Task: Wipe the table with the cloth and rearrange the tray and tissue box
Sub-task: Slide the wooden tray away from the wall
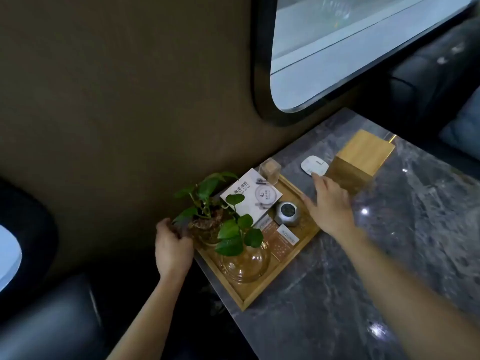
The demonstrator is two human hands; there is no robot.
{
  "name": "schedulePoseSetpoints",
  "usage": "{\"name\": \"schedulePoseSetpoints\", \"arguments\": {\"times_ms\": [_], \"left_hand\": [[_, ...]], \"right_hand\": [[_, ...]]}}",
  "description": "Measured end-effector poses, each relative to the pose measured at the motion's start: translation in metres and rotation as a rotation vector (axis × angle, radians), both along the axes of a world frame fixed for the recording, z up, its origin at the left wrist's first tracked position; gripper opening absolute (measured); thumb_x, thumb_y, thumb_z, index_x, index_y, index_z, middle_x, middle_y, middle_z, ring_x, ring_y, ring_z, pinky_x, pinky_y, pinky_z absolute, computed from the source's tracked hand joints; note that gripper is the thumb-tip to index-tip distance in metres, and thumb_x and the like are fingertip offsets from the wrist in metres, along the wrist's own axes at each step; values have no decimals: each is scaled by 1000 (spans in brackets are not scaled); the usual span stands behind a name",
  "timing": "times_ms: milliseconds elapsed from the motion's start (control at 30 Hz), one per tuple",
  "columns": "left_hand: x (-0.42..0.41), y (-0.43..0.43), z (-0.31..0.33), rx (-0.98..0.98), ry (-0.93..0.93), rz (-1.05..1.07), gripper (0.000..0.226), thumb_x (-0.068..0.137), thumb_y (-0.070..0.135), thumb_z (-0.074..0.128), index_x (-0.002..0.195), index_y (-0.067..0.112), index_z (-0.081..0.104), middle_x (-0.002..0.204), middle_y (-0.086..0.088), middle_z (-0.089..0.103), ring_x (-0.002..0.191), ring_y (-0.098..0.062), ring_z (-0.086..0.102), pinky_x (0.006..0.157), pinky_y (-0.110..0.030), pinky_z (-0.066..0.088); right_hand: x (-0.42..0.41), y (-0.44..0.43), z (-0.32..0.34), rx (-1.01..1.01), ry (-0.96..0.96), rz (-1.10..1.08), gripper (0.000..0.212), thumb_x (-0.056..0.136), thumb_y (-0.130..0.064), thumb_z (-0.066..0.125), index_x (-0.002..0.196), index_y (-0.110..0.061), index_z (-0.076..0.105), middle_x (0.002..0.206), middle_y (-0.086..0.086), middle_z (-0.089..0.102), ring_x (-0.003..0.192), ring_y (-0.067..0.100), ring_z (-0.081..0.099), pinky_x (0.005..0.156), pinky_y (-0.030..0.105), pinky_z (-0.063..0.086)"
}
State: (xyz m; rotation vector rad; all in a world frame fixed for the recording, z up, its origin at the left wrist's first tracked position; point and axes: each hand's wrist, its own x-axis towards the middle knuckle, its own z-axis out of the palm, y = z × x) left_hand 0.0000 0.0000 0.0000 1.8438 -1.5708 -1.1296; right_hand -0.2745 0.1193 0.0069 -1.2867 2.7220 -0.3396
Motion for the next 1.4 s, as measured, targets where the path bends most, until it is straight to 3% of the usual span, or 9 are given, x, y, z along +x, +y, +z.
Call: {"name": "schedulePoseSetpoints", "arguments": {"times_ms": [100,333,500,667,833,1033,1167,1267,1400], "left_hand": [[-3,8,-9,112,-152,-111,46,88,28,52,127,12,36,122,-17,59,107,-39,57,79,-38,44],[-5,21,-23,188,-225,-223,44,88,34,51,120,17,26,111,-22,63,93,-43,62,79,-44,48],[-1,22,-31,228,-245,-367,53,81,30,53,116,35,14,94,-21,66,74,-41,67,68,-56,57],[-6,28,-34,188,-236,-303,68,83,31,52,130,40,4,98,-23,65,72,-45,66,67,-56,56],[-4,32,-44,146,-240,-273,61,85,34,49,129,42,6,91,-22,66,69,-43,67,63,-57,56],[-7,24,-49,102,-287,-337,44,89,31,43,119,8,21,87,-26,66,65,-47,65,61,-57,55],[-6,22,-43,118,-241,-358,36,89,28,48,110,7,27,89,-25,67,68,-46,65,57,-45,54],[-1,24,-44,98,-268,-395,38,90,21,47,116,3,27,88,-24,67,67,-45,65,49,-37,46],[4,28,-36,58,-301,-449,39,88,11,49,118,-1,27,82,-18,64,58,-42,63,47,-37,45]], "right_hand": [[-3,-4,-9,29,23,18,36,90,-24,50,115,1,51,112,22,58,102,38,52,86,47,42],[-10,-14,-29,38,-45,22,25,88,-18,52,100,3,55,103,25,59,97,41,54,79,48,46],[-12,-22,-39,55,-38,12,25,89,-21,51,99,1,55,105,23,60,100,40,52,79,46,47],[-15,-31,-41,99,9,12,34,92,-35,45,103,-4,55,107,19,58,102,35,52,79,43,47],[-17,-35,-44,185,75,91,32,94,-36,39,106,-7,49,108,17,59,99,35,56,72,42,47],[-26,-35,-50,219,88,162,33,98,-33,28,102,-6,48,108,17,64,96,35,62,67,40,48],[-25,-34,-49,224,94,173,32,99,-30,28,101,-4,48,109,18,64,96,36,62,68,41,46],[-23,-27,-52,219,118,151,32,99,-28,30,100,-3,50,104,18,65,94,35,63,65,39,44],[-17,-10,-44,167,158,160,35,94,-25,37,76,-1,55,71,20,66,58,37,65,42,37,46]]}}
